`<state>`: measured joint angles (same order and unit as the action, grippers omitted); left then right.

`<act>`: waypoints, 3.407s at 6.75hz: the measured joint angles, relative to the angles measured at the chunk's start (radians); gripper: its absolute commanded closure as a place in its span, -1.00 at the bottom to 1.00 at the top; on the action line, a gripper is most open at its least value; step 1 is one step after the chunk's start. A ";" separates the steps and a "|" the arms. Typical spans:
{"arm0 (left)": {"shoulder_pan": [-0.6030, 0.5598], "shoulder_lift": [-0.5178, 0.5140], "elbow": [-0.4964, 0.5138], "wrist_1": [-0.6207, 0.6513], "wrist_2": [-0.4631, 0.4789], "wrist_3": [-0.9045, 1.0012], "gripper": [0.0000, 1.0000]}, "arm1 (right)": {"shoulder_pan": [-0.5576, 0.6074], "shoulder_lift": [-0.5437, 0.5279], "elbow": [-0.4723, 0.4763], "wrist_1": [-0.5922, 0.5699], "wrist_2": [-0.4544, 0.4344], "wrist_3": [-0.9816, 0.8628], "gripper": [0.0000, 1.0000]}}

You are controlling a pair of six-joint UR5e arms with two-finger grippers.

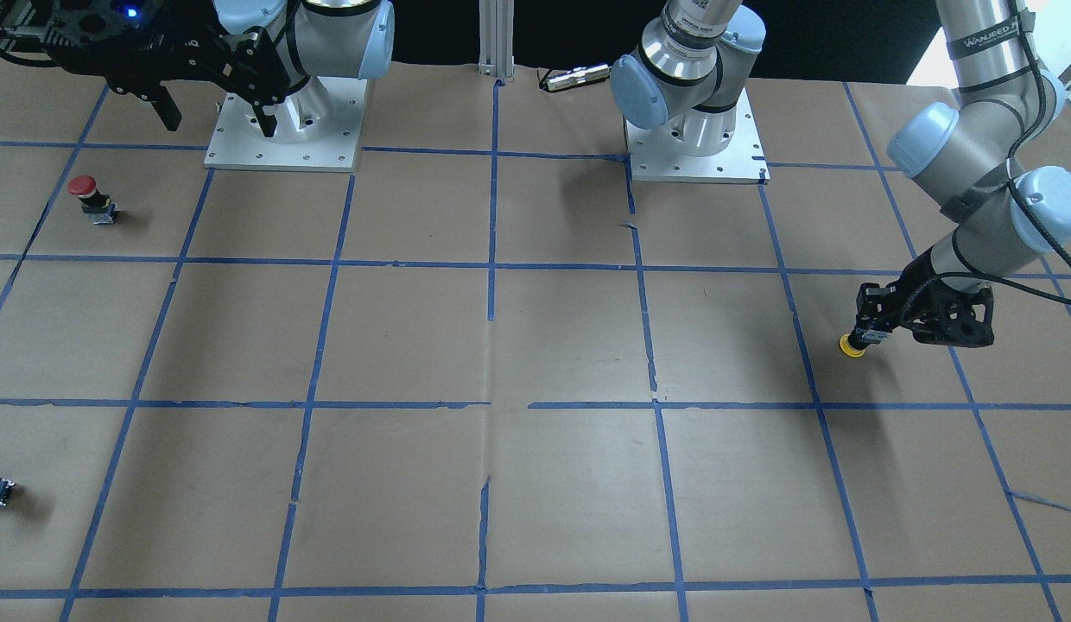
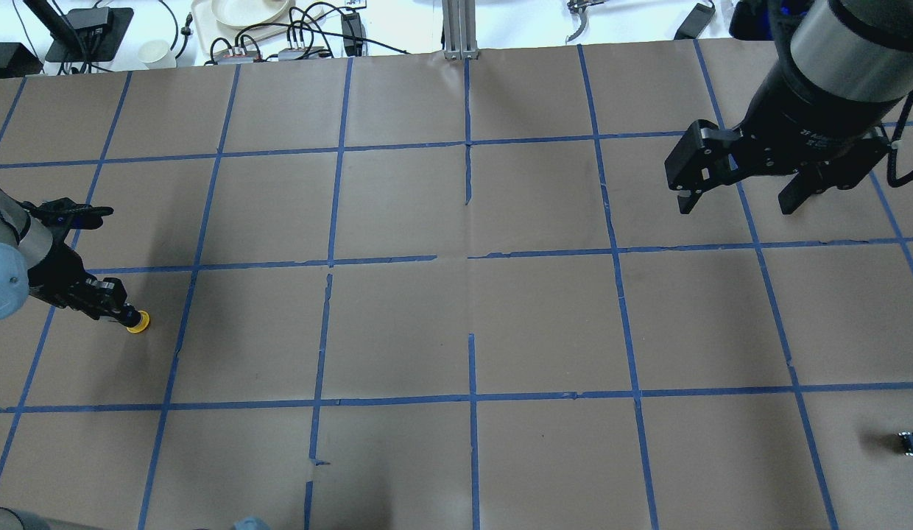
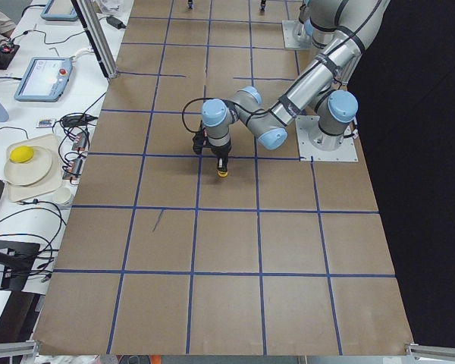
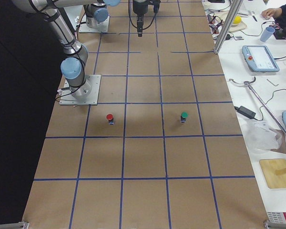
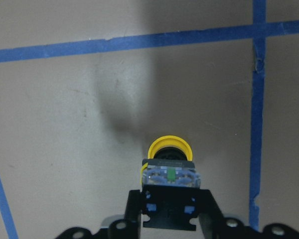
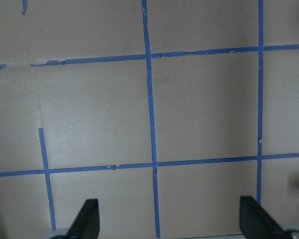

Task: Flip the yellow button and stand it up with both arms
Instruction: 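Close the left gripper on the base of the yellow-capped button, then lift the button with the left gripper and carry it toward the right gripper, then hold the button up with the left gripper while the right gripper approaches its yellow cap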

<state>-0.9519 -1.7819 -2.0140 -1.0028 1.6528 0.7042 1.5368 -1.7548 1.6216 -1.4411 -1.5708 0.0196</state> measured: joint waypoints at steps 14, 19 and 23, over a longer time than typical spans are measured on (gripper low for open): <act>-0.437 0.177 -0.069 -0.734 -1.645 -0.007 0.82 | -0.094 0.013 -0.013 -0.026 0.302 0.254 -1.00; -0.651 0.189 -0.019 -0.715 -1.966 -0.057 0.82 | -0.119 0.054 -0.022 -0.021 0.682 0.482 -1.00; -0.656 0.182 -0.016 -0.680 -1.969 -0.057 0.82 | -0.118 0.029 -0.067 0.028 0.790 0.496 -0.96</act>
<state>-1.6076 -1.5996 -2.0300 -1.6828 -0.3160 0.6468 1.4187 -1.7254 1.5545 -1.4127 -0.7807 0.5157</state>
